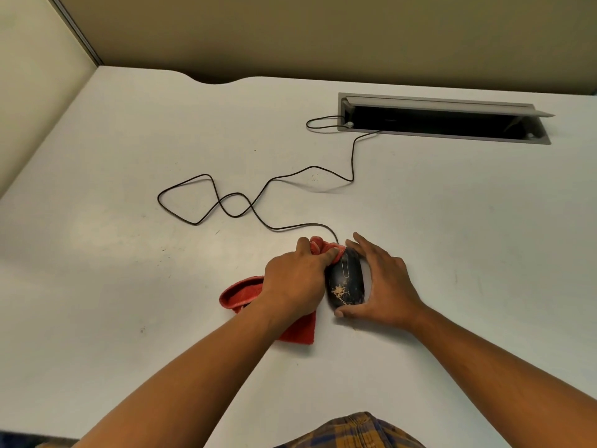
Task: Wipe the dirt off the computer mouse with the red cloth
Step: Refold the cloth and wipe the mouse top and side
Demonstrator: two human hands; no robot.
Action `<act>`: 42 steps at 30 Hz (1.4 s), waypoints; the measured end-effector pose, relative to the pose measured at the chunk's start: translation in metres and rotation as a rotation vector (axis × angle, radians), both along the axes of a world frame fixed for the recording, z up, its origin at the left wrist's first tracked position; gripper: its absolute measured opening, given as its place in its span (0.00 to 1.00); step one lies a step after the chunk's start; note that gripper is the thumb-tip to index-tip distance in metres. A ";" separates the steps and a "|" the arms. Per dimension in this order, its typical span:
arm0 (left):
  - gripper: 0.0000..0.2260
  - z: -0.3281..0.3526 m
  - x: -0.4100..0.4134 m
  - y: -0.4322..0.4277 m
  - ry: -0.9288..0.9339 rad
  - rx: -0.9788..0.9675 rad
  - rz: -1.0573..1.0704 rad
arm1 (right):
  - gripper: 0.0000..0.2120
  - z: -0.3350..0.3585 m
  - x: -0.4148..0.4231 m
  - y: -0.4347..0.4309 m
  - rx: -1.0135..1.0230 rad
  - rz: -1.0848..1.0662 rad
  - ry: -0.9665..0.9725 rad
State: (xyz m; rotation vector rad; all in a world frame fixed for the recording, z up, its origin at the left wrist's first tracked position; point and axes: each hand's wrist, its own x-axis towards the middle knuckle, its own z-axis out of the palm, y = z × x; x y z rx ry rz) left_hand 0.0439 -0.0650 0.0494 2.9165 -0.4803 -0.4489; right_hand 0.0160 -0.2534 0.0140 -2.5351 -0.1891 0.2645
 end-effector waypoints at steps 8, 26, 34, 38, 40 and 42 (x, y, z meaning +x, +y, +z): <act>0.22 0.011 0.002 -0.001 -0.023 0.007 -0.022 | 0.65 -0.004 0.000 0.000 0.007 -0.009 -0.001; 0.24 0.011 -0.013 0.003 0.055 0.063 -0.003 | 0.65 -0.005 0.000 -0.001 0.001 -0.009 -0.008; 0.23 0.017 -0.009 0.004 0.006 0.038 0.020 | 0.66 -0.005 -0.001 -0.002 -0.014 -0.006 -0.009; 0.21 0.011 -0.039 0.014 -0.050 -0.041 -0.060 | 0.66 -0.007 0.000 -0.002 -0.003 -0.007 -0.010; 0.21 0.005 -0.049 0.016 -0.033 -0.043 -0.053 | 0.66 -0.007 0.000 -0.002 0.003 -0.006 -0.014; 0.22 0.001 -0.049 0.017 -0.026 -0.041 -0.002 | 0.66 -0.006 0.000 -0.002 0.003 -0.002 -0.016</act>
